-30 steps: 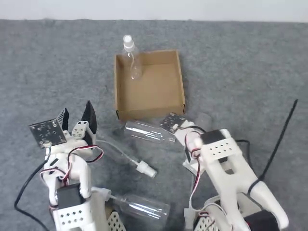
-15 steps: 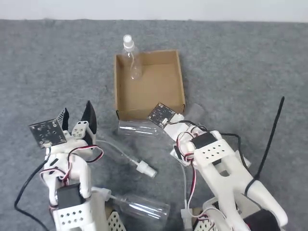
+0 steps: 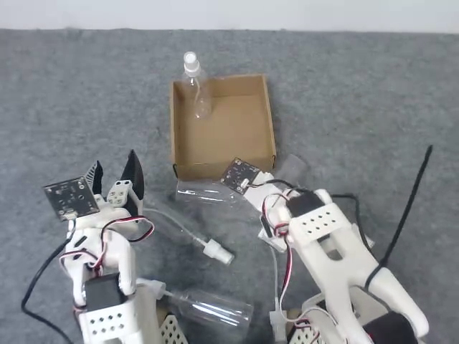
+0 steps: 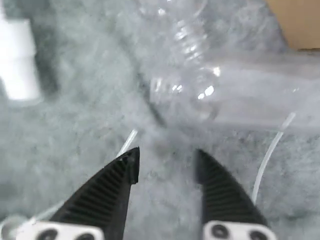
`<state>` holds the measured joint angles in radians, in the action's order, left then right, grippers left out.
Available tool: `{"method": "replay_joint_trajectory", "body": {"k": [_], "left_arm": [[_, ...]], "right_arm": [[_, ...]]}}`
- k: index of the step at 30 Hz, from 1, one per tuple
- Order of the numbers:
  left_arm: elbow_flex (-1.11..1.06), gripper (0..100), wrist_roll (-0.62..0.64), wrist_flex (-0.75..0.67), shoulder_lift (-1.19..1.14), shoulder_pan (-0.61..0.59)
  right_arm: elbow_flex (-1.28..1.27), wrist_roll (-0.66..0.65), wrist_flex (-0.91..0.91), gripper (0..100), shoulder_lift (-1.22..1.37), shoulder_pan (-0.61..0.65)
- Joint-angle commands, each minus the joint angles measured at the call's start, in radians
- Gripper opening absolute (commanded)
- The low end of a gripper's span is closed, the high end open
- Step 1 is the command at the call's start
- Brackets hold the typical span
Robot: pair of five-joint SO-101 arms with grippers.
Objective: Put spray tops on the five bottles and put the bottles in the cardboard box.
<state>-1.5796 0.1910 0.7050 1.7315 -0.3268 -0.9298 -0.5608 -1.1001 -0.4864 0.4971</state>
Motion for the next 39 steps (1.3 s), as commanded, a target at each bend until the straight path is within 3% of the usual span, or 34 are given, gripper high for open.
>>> {"method": "replay_joint_trajectory", "body": {"k": [1,7,17,23,39], "left_arm": [[0.008,22,-0.011,-0.017,0.015,-0.005],[0.008,22,-0.011,-0.017,0.015,-0.005],[0.008,22,-0.011,-0.017,0.015,-0.005],[0.008,22,-0.011,-0.017,0.015,-0.005],[0.008,22,-0.011,-0.017,0.015,-0.005]], "right_arm": [[0.11,-0.083,-0.108,27.4,-0.048,0.005],[0.155,-0.255,-0.16,34.4,-0.047,0.001],[0.16,-0.554,-0.151,34.6,-0.047,0.004],[0.16,-0.634,-0.12,34.6,-0.038,0.004],[0.152,-0.634,0.058,34.6,-0.016,0.005]]}}
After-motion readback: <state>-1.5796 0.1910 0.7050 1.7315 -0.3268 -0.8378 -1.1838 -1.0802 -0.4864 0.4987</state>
